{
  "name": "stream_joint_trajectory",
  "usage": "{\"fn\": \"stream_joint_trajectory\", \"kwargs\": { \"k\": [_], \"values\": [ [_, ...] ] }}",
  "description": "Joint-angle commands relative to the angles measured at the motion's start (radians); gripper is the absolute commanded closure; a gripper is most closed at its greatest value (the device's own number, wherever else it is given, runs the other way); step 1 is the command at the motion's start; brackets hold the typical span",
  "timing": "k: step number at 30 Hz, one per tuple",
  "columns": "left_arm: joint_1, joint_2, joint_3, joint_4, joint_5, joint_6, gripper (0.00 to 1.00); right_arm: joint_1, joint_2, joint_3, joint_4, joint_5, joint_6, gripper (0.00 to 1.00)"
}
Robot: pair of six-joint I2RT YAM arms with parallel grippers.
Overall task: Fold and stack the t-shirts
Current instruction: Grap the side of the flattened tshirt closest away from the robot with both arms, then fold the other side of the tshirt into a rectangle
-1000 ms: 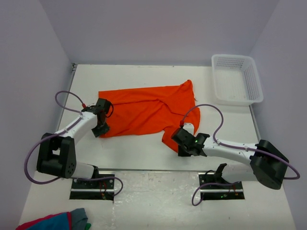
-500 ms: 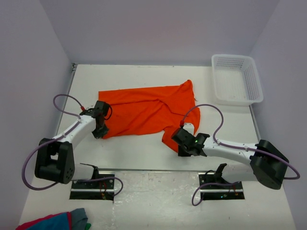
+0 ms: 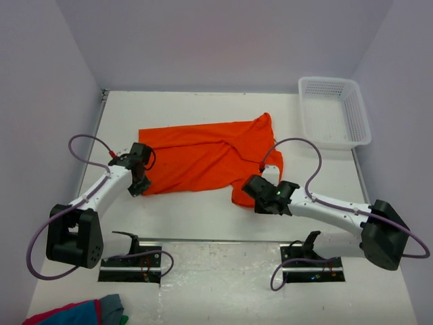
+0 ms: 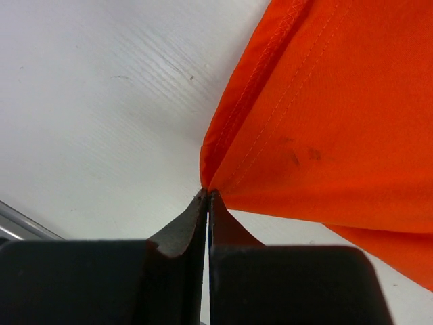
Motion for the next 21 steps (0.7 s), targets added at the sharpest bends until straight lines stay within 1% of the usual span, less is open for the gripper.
{"fn": "stream_joint_trajectory", "kwargs": {
  "k": [1,5,10,15,21],
  "values": [
    [0.025,-0.021,0.025,-0.03,-0.052,-0.042,1.0,-0.038,-0.027,0.061,-0.072,0.088,0.003,1.0],
    [0.041,-0.025,0.036,-0.035,-0.072,-0.051,1.0,-0.119,-0.039,0.097,-0.087,0.104,-0.032,1.0],
    [0.056,-0.025,0.083,-0.041,-0.132,-0.052,1.0,-0.222,-0.062,0.125,-0.096,0.116,-0.091,1.0],
    [0.057,0.012,0.125,-0.023,-0.173,-0.032,1.0,-0.259,-0.042,0.188,-0.116,0.146,-0.114,1.0],
    [0.062,0.062,0.12,0.002,-0.181,-0.02,1.0,-0.307,-0.007,0.268,-0.133,0.173,-0.149,1.0]
  ]
}}
